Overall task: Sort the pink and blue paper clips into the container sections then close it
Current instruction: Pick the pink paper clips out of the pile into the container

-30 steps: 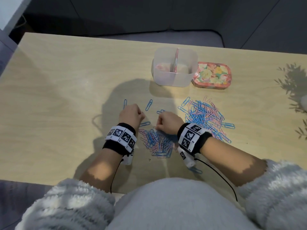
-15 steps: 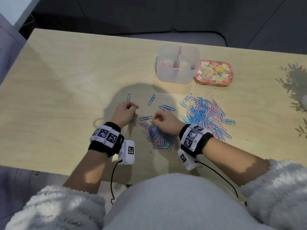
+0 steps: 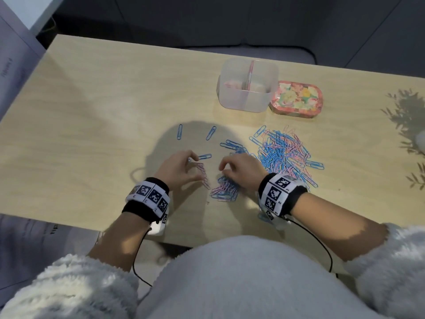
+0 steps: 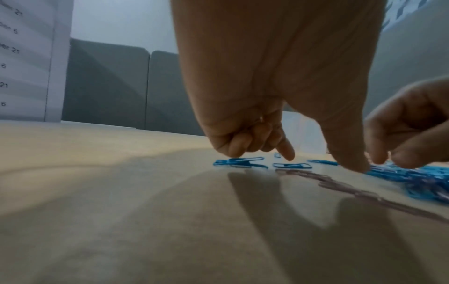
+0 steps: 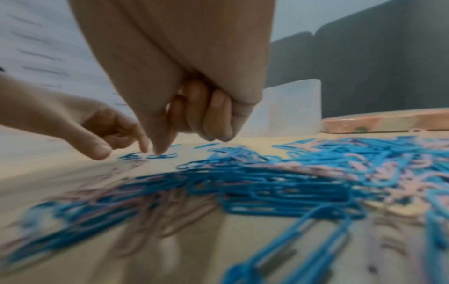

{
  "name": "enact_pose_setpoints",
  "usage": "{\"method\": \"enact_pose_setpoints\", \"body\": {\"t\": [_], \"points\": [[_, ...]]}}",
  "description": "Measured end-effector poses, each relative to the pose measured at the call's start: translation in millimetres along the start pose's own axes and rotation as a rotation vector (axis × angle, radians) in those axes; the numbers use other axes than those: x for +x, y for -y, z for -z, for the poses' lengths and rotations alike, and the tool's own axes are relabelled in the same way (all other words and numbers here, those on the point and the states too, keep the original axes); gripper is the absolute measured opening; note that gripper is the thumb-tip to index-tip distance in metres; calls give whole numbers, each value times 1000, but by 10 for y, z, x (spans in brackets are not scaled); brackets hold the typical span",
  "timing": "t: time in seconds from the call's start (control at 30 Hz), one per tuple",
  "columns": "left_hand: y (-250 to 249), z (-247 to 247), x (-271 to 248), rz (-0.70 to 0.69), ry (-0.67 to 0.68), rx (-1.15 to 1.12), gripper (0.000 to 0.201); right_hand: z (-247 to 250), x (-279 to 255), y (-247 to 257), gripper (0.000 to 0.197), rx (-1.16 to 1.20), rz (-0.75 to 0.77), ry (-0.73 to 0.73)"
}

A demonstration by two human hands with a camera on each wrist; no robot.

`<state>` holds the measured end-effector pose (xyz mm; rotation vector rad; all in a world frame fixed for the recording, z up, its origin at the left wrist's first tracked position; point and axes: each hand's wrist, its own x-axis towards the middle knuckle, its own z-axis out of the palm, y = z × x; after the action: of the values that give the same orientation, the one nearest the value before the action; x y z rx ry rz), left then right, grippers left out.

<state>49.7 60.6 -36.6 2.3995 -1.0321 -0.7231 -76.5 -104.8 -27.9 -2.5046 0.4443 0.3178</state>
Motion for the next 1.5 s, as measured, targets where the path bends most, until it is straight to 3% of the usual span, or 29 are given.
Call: {"method": "enact_pose_setpoints", "body": {"t": [0.1,0.27,0.4,0.57,0.73,0.83,0.97,1.17,1.23,1.3,1.37,1.43,1.5], "points": [[10,-31,20,-42,1,63,51,-108,-88,133,24,-80,109,90],[-50,-70,45,-80,-10,105,29,-234,-125,160,25,-301,167,98],[-128,-135,62,-120,-26,171,17,-271,-114,116,20,-394,147,71],[-188,-235,69,-159,-56,221,23,-222,-71,-32,12,-381,109,33],[-211,-269,118,-170,-71,186,23,21,-44,-240,10,199,-70,-119],[-182,-205,146,-98,-73,47,14,185,-47,-291,12,569,-141,-99],[-141,-54,194,31,-74,-282,22,243,-50,-333,21,1192,-274,-6],[-111,69,219,349,37,-861,25,188,23,-140,30,1576,-551,101],[-145,83,228,447,95,-1037,31,126,78,-49,32,1360,-522,124],[-199,90,221,499,145,-1070,35,18,130,56,29,833,-365,71],[-224,60,201,393,126,-787,36,-104,150,182,19,387,-195,33],[-196,13,191,198,74,-367,28,-221,154,276,17,202,-155,-8],[-171,-34,175,99,66,-143,25,-303,179,307,12,125,-174,-61]]}}
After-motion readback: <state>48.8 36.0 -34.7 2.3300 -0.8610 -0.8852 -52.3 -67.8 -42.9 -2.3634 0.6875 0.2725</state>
